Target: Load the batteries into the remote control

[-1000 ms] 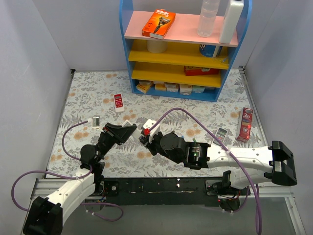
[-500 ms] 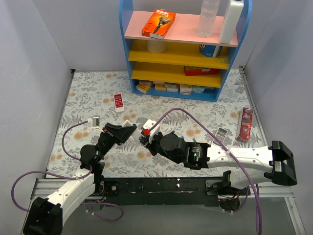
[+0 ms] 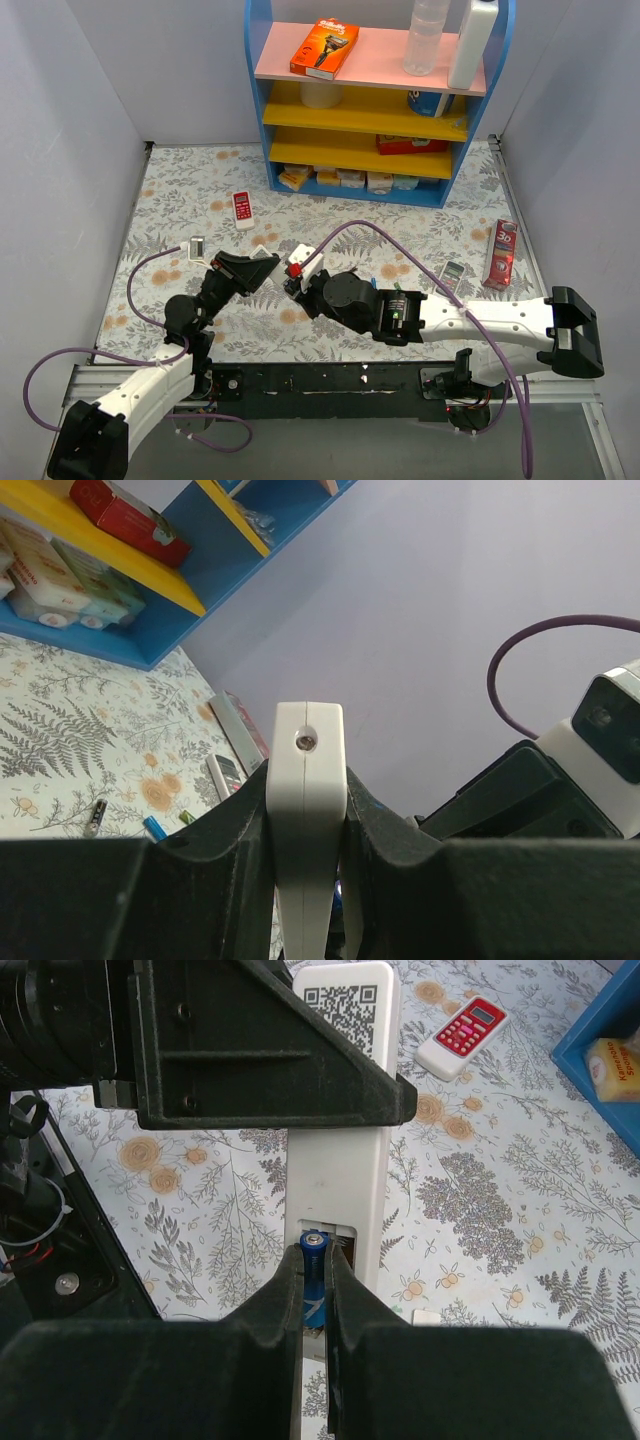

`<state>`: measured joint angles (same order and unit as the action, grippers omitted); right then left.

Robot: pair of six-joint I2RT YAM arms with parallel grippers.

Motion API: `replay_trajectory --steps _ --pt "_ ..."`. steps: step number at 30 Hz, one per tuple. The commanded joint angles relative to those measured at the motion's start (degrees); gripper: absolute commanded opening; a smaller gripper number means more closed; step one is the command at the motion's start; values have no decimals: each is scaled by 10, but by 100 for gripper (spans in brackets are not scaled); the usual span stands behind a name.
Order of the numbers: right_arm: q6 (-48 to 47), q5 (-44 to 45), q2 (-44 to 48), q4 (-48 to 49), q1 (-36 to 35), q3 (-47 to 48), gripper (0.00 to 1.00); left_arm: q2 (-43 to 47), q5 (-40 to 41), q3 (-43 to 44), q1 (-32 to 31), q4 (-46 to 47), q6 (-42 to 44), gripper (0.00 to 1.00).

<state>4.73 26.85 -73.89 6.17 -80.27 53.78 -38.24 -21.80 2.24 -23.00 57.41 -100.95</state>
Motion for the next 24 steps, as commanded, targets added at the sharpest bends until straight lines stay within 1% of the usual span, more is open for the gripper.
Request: replay_trajectory --steps 1,7,10,14,19,24 --pt "8 17 -14 -34 7 12 3 5 -14 -13 -3 59 -28 0" --pt "26 26 -6 -33 15 7 6 3 -13 -16 -2 66 -32 0" --pt "21 15 -1 -26 16 -1 8 -2 -13 -16 -3 68 -32 0" --pt "2 -10 -4 -13 17 -3 8 -10 -21 -15 -4 74 -35 0" --pt "-1 -7 -9 -30 20 3 8 -14 -26 -14 -3 80 -36 0" --pt "-6 7 6 -35 28 -9 7 -10 -34 -8 -3 71 -29 0"
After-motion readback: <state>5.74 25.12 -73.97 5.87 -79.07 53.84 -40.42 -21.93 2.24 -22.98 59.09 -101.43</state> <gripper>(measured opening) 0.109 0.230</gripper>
